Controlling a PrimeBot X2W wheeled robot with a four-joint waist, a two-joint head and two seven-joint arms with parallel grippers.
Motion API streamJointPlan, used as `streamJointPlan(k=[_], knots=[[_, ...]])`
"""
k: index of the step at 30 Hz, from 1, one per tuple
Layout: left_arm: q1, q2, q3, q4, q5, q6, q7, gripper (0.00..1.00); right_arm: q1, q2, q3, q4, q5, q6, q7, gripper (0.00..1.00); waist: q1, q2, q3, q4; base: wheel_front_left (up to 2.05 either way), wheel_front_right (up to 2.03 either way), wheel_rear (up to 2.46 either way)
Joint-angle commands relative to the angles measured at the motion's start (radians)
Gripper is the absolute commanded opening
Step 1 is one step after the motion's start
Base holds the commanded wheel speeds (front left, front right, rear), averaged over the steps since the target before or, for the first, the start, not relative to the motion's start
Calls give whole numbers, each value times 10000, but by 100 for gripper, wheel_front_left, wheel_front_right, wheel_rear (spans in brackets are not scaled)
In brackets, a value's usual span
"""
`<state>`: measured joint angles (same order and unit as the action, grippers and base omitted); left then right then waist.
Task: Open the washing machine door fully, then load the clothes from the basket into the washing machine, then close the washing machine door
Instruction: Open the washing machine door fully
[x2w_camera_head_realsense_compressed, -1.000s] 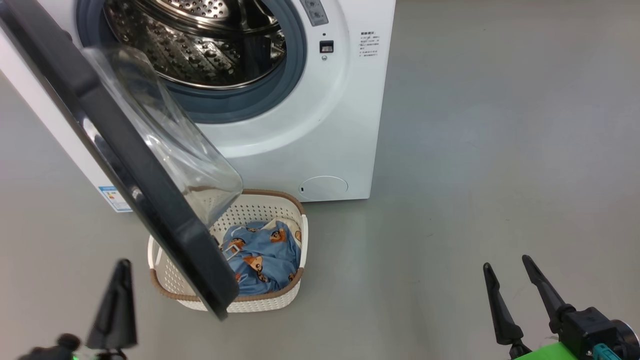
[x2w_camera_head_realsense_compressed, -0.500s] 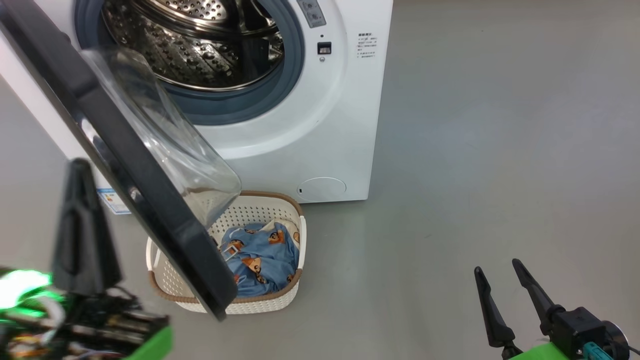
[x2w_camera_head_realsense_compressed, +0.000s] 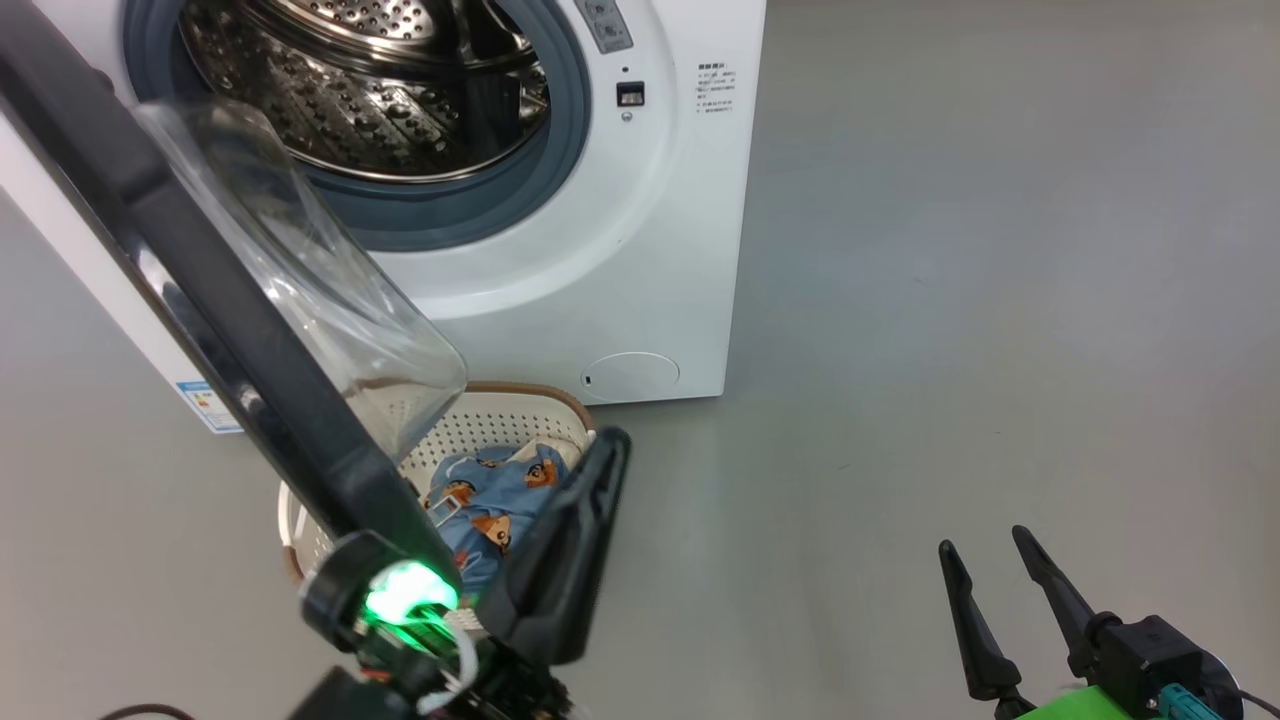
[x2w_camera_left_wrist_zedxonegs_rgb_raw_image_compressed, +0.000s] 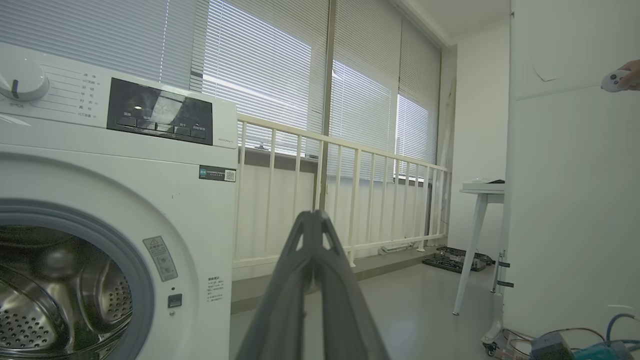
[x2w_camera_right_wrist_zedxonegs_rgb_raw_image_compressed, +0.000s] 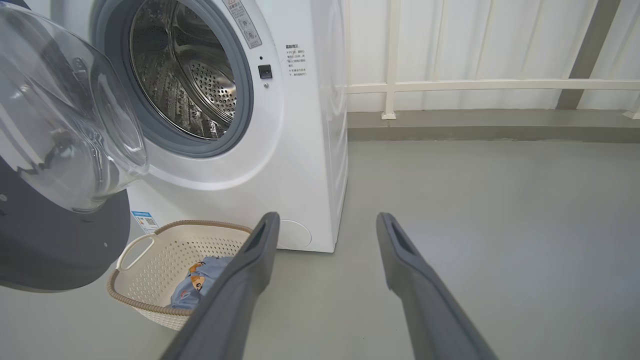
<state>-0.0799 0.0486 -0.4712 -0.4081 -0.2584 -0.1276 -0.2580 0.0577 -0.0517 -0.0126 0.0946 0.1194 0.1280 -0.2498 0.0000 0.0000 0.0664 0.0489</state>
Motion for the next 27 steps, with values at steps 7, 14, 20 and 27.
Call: streamJointPlan(k=[7, 14, 20, 27], knots=[[346, 26, -236, 1284, -334, -30, -38, 0, -452, -176, 313, -208, 199, 27, -120, 100, 0, 0, 137, -13, 0, 0, 0], [836, 20, 567, 2756, -549, -28, -38, 0, -474, -226, 371, -166, 278, 27, -120, 100, 0, 0, 180, 17, 0, 0, 0], [890, 18, 1079, 3378, -822, -11, -38, 0, -477, -231, 449, -123, 356, 27, -120, 100, 0, 0, 204, 25, 0, 0, 0], [634, 17, 1544, 3674, -944, -20, -38, 0, -480, -240, 579, -55, 419, 27, -120, 100, 0, 0, 234, -36, 0, 0, 0]])
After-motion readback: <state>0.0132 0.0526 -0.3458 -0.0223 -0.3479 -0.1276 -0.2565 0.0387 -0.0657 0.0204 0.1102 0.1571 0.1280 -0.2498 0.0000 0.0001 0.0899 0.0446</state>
